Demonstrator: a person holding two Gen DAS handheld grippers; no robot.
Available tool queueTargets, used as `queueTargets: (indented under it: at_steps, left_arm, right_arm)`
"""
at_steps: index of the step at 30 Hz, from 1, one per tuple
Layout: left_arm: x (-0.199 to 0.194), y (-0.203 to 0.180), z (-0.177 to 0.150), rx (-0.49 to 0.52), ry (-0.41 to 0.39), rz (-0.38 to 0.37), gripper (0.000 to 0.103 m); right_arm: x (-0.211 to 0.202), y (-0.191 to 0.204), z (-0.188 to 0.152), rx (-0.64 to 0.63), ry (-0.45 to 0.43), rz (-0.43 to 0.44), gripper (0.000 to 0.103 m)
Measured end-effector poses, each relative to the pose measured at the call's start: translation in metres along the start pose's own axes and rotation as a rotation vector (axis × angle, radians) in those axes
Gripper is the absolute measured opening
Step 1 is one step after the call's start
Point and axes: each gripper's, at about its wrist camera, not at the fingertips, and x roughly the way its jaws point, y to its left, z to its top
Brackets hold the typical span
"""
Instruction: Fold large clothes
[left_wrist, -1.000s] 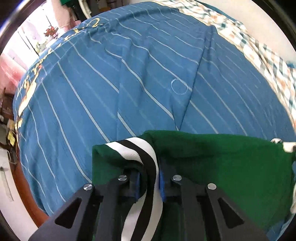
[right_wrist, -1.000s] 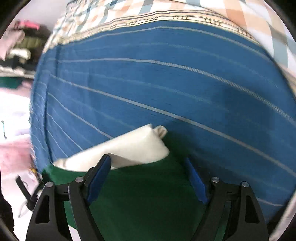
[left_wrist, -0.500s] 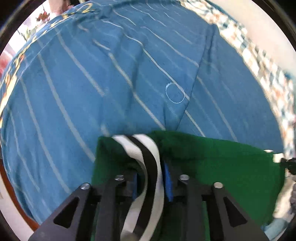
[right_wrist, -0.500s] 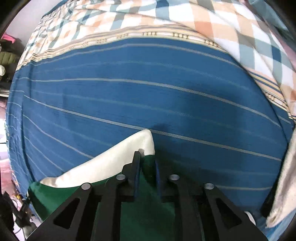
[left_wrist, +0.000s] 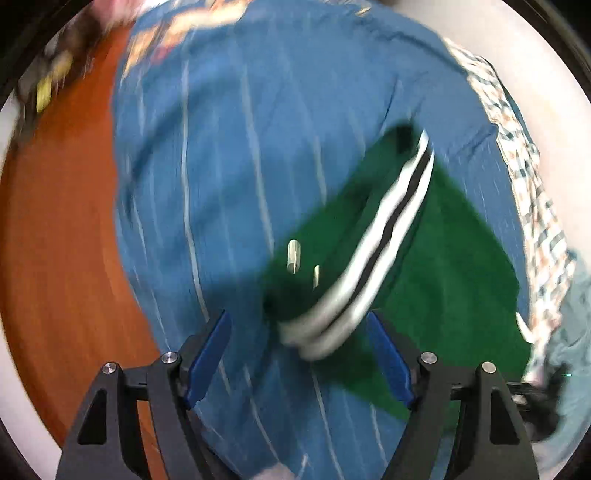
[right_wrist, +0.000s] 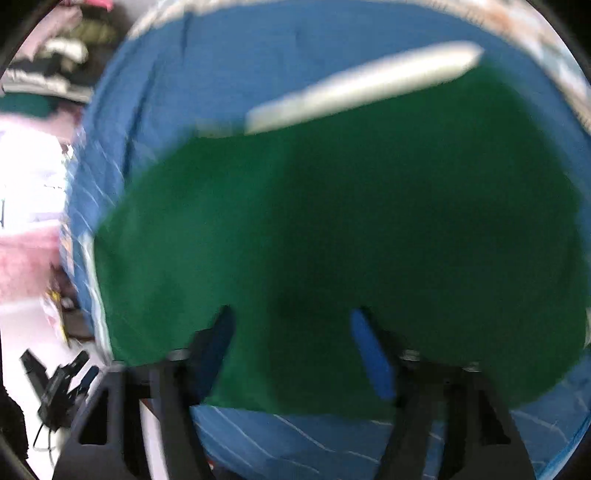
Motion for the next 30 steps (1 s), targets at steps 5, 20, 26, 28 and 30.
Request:
queueTargets:
  at_steps: [5, 20, 26, 28, 30]
  left_arm:
    - [0.042, 0.001, -0.025, -0.15, 0.028, -0.197, 0.073]
    - [0.03, -0.053, 0.048, -0.043, -0.251, -0.15, 0.029]
    - [-0.009, -0.029, 0.089, 0.029, -0.337, -0.185, 0.026]
    - [0.006, -0.019, 0.102, 0.028, -0.293, -0.231, 0.028]
    - [0.035, -0.015, 0.111, 0.027, -0.219, -0.224, 0.037]
  right_arm:
    - [0.041, -0.005, -0.005, 0.077, 0.013, -0.06, 0.052]
    - [-0.01, -0.065, -0.045, 0.27, -0.01, 0.072, 0.053]
    - [-0.02, -0.061, -0.048, 0.27, -0.021, 0.109, 0.053]
    - [-0.019, -0.058, -0.047, 0.269, -0.023, 0.129, 0.053]
    - [-0.015, -0.057, -0.045, 0.278, -0.022, 0.135, 0.053]
